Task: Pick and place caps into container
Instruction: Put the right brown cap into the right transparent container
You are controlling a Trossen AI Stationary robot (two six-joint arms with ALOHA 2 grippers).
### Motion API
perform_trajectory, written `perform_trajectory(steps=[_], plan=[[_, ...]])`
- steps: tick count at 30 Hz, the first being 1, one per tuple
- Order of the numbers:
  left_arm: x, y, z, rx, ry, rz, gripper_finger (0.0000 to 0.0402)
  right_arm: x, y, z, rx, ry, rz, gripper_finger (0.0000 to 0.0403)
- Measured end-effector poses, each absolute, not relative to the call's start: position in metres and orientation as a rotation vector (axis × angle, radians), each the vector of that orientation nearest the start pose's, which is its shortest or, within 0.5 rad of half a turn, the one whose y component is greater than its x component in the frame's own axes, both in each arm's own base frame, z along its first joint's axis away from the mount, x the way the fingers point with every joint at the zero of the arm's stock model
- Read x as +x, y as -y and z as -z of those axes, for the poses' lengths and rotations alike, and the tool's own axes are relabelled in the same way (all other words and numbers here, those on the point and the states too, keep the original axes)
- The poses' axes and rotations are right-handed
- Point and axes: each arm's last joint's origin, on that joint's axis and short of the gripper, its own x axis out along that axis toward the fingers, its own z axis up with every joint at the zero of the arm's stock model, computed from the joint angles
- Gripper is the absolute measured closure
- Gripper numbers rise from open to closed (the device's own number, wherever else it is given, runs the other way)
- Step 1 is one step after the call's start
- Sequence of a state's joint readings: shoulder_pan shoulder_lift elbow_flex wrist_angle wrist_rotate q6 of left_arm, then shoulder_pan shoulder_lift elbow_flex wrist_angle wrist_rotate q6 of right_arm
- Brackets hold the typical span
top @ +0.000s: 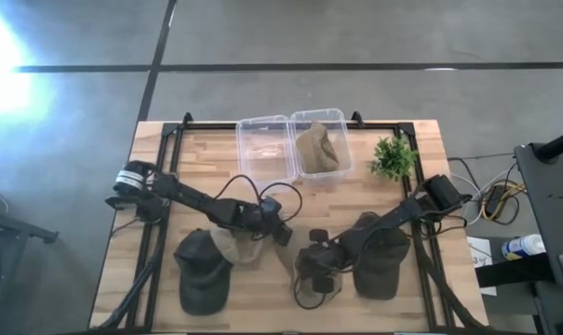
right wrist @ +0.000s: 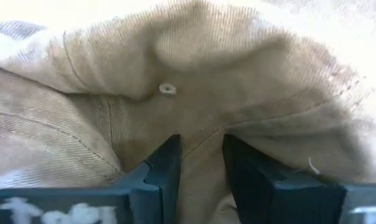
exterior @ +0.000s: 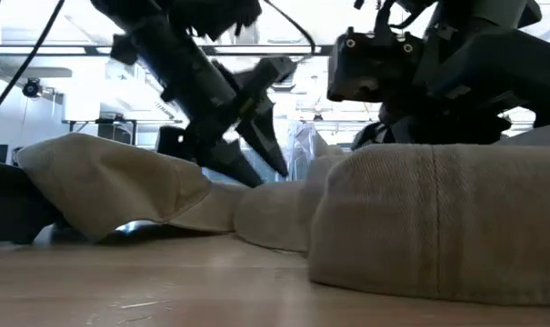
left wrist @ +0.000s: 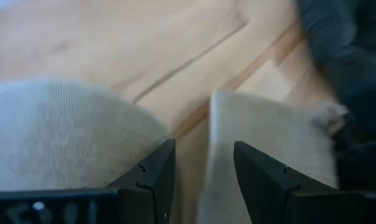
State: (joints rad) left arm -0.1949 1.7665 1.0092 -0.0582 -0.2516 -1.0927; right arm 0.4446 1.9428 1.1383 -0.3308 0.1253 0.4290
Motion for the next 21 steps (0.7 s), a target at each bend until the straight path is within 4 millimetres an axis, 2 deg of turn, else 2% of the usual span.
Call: perform_trajectory(steps=[6, 21], plan=[[0.354, 0.060, -0.158, -0.918, -0.760, -0.420, 0.0246, 0.347, -0.162, -0.120, 0.051, -1.185, -0.022, 0.0282], [0.348, 0.063, -0.160, -0.983, -0.926, -0.251, 0.0246, 0.353, -0.159, -0.120, 0.053, -1.193, -0.005, 0.0282]])
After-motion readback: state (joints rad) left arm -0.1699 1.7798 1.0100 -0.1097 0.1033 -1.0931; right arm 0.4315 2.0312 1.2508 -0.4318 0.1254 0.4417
